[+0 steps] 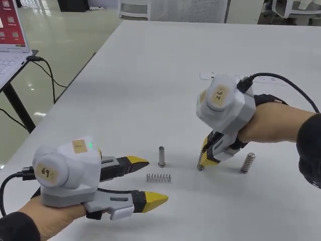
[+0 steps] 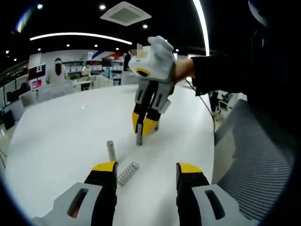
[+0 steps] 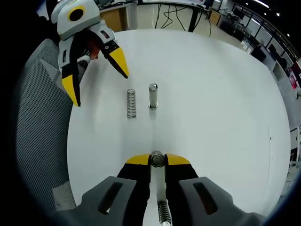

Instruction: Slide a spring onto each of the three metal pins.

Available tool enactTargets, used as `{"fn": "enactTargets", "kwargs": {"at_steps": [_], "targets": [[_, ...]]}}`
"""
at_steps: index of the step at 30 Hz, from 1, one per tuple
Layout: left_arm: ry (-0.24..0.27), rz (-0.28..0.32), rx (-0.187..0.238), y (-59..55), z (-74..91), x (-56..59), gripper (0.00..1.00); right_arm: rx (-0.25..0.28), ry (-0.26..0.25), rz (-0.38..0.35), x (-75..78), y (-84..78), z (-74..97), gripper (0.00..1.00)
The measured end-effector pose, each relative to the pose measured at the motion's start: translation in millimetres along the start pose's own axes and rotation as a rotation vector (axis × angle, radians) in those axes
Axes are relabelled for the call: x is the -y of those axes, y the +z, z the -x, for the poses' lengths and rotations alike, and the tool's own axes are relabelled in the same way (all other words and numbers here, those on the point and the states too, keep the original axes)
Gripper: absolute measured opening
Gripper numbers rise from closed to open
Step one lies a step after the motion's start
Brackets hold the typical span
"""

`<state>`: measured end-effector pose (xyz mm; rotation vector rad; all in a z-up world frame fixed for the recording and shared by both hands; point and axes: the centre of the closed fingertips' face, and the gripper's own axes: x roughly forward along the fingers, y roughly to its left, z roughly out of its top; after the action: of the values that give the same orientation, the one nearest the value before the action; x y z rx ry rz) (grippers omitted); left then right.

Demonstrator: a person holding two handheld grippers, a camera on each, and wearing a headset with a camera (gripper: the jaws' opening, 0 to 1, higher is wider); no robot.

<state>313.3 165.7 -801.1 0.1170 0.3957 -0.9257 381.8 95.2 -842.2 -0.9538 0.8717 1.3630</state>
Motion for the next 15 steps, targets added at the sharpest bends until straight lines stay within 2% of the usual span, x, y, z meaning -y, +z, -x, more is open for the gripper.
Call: {"fn": "enactTargets", "kwargs": {"at_steps": [15], "targets": [[-0.001, -0.002, -0.007, -0.7, -0.6, 0.5, 0.44, -0.007, 0.009, -0.013, 0.2, 0.8, -4.5, 0.1]]}}
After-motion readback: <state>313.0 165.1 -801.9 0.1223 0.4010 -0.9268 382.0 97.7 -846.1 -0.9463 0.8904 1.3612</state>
